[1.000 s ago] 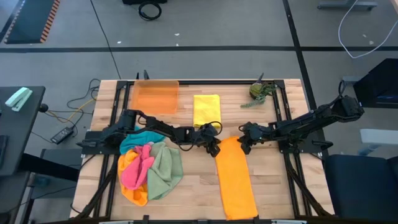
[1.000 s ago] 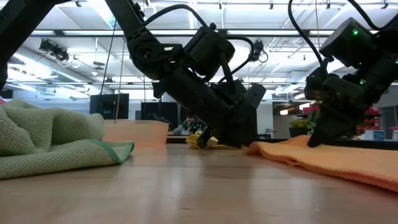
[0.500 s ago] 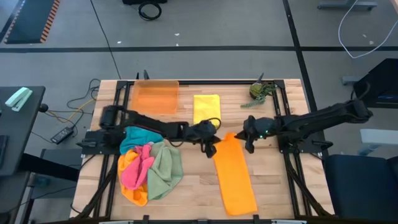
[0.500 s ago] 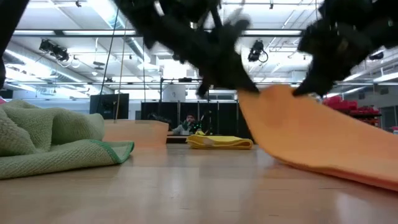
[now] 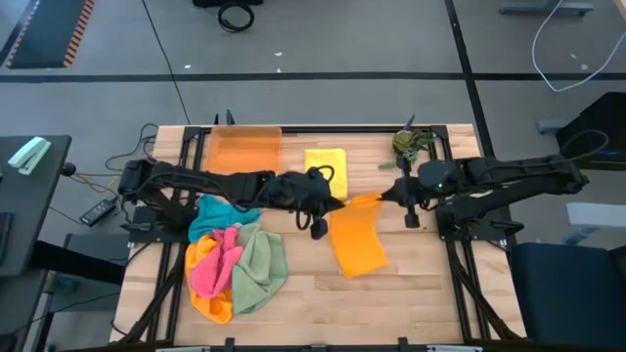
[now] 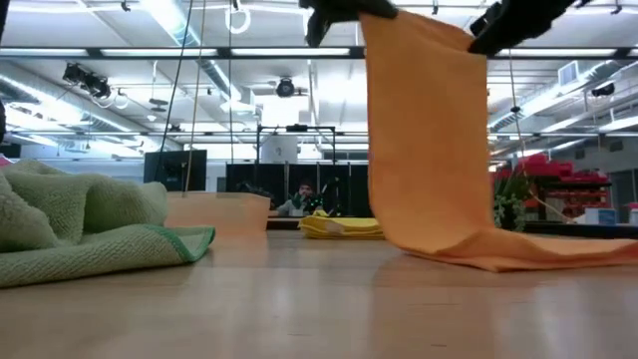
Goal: Fold microfiber towels
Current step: Fold the right orange towel
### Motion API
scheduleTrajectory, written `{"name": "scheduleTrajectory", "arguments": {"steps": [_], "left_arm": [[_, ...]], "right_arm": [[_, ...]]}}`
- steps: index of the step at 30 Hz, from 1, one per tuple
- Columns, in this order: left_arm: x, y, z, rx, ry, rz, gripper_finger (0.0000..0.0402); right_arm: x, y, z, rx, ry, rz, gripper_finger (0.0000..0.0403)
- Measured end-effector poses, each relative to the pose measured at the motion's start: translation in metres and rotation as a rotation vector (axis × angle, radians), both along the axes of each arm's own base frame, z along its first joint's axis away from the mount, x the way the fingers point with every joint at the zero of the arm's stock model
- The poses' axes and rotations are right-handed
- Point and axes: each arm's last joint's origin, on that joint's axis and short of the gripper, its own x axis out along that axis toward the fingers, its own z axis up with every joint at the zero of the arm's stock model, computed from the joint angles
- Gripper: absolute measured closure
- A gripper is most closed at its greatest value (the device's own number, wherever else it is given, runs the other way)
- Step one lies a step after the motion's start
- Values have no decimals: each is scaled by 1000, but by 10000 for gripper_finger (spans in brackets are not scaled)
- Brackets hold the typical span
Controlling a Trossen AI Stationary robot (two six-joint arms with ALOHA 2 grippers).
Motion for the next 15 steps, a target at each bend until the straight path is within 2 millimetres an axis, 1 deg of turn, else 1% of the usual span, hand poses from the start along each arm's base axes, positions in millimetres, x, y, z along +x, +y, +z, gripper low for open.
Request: {"name": "scheduleTrajectory", "arguments": {"steps": [1,2,3,4,6,8,10,12,13,15], "left_arm": [[2,-4,1,4,-7,-9,395],[6,-7,-3,9,-1,-8,395],[9,-11,-8,11,11,-9,395],[12,-15,-18,11,39,-10,395],[24,-26,-43,-11,80,-17,395],[36,-42,-75,-37,135,-30,395],[50,-59,-106,-60,138,-52,395],[56,-72,-134,-83,164,-62,395],[60,-77,-146,-92,175,-62,395],[63,-86,-160,-113,199,-61,395]], "right_arm": [[-3,1,-1,-3,21,12,401],[-5,3,-7,-5,49,25,401],[-6,5,-14,-2,78,42,401],[-8,7,-22,4,98,61,401],[-11,14,-45,22,154,86,401],[-13,21,-68,40,176,112,401],[-17,28,-93,66,210,134,401],[-19,36,-114,100,205,146,401],[-21,39,-122,116,202,145,401],[-23,46,-136,153,185,135,401]]}}
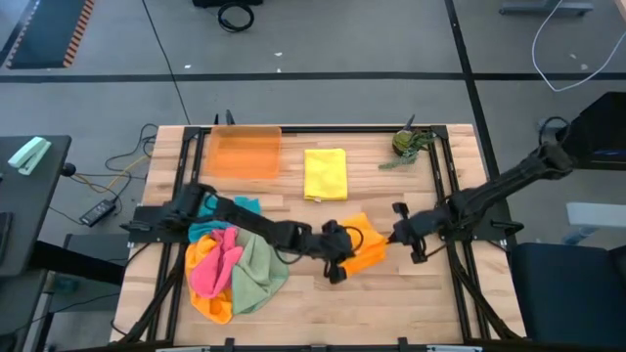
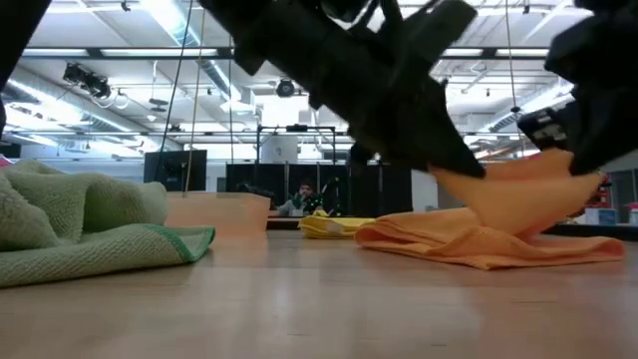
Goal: Fold microfiber towels
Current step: Fold the right orange towel
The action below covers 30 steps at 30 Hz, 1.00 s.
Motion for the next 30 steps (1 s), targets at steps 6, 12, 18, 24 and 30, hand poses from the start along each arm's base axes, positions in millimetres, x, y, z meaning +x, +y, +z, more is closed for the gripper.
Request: {"name": "scheduleTrajectory", "arguments": {"steps": [6,12,18,24,30], "left_arm": [[4,-9,-9,-29,1,1,395],[3,-10,-1,-42,-23,-8,395],[4,-10,0,-41,-25,-6,395],[3,-10,0,-45,-23,-11,395],[3,-9,0,-45,-23,-11,395]], "right_arm": [[-6,11,-11,-1,-19,-22,401],[-1,14,-4,-9,-49,-10,401],[-2,14,-3,-16,-55,-3,401],[-1,14,-3,-21,-61,0,401],[-1,14,-2,-38,-72,13,401]]}}
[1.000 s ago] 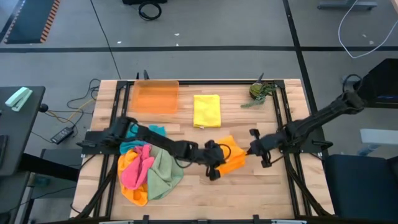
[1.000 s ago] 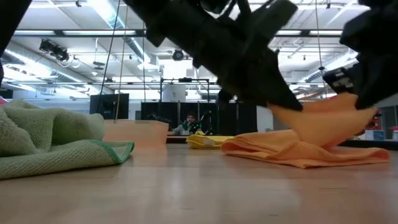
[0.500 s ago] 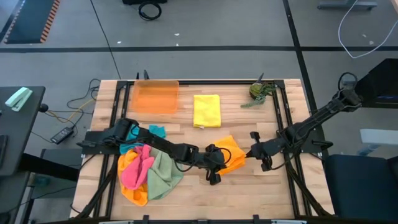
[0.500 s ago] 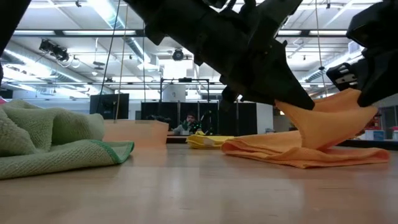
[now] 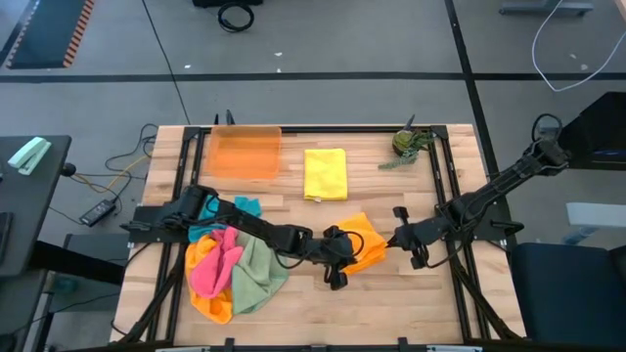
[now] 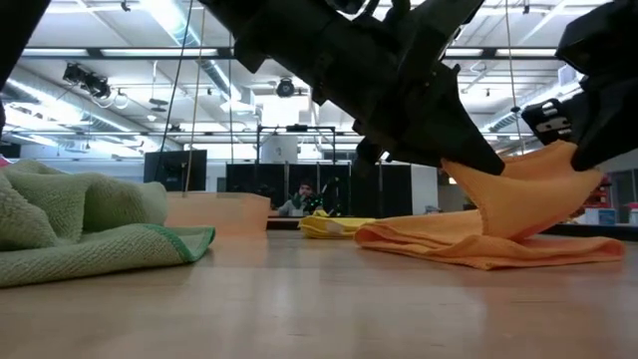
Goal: Fold microfiber towels
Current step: Fold the right orange towel
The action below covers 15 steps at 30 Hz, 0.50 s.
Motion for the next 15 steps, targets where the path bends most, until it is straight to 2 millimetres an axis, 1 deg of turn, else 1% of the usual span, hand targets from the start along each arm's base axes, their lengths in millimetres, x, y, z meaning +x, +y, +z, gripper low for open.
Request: {"name": "scheduleTrajectory", "arguments": {"steps": [3,7,11,13,15], "left_arm": [[-1,3,11,5,-15,-2,395],[-11,18,40,56,10,9,395],[-26,43,74,137,53,39,395],[-36,60,89,169,92,57,395],[-45,78,99,208,138,93,395]], "right_arm": [[3,-1,3,-60,-62,15,401],[12,-9,13,-139,-169,24,401],[24,-24,31,-257,-228,10,401],[31,-34,46,-314,-266,1,401],[38,-48,62,-376,-304,-8,401]]}}
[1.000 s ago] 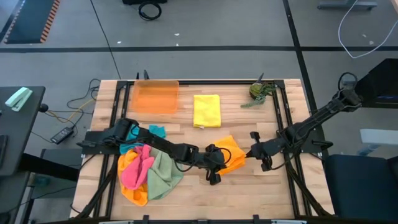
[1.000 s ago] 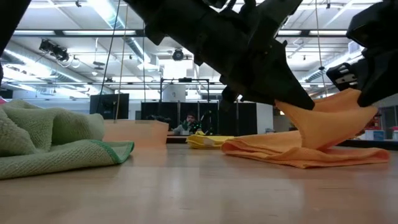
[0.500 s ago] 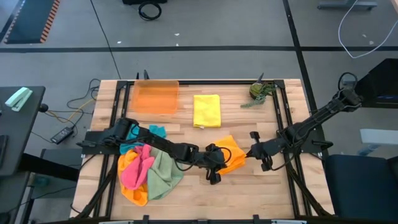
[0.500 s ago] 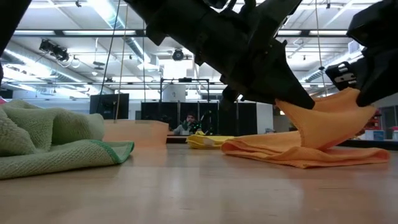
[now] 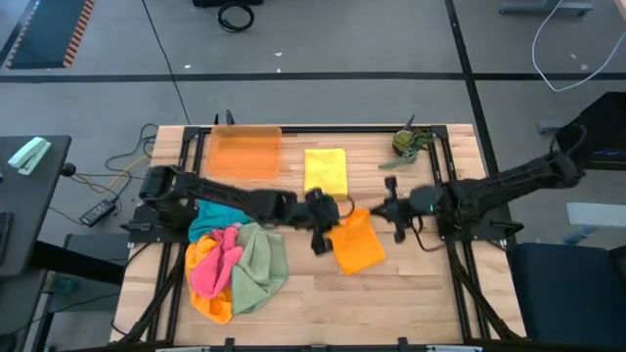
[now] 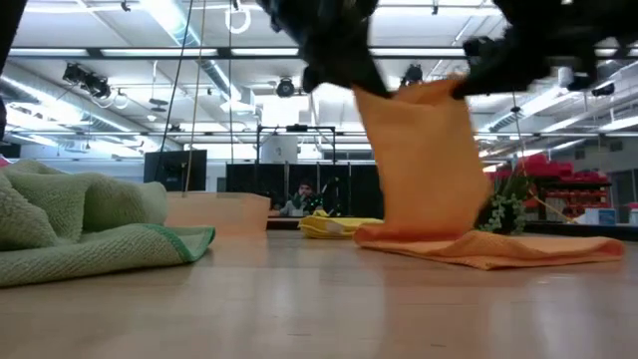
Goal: Fold microfiber towels
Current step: Fold the right orange towel
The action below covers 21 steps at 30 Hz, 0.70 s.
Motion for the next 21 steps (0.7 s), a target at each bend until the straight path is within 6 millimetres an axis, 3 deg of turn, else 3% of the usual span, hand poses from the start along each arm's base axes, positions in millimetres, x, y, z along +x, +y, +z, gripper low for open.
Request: {"name": "scheduleTrajectory", "arguments": {"steps": [6,9,12,16,21], "left_arm": [[-19,61,18,91,86,105,395],[-23,88,21,126,103,137,395],[-27,105,22,138,110,156,395],[-24,105,14,111,139,105,395],[-11,83,-5,105,167,44,396]], "right_arm": [[17,-64,30,-176,-82,-21,401],[25,-95,31,-129,-106,-16,401],[31,-118,19,-30,-52,-11,401],[33,-126,-7,106,83,-10,401],[28,-109,-21,109,228,-9,401]]}}
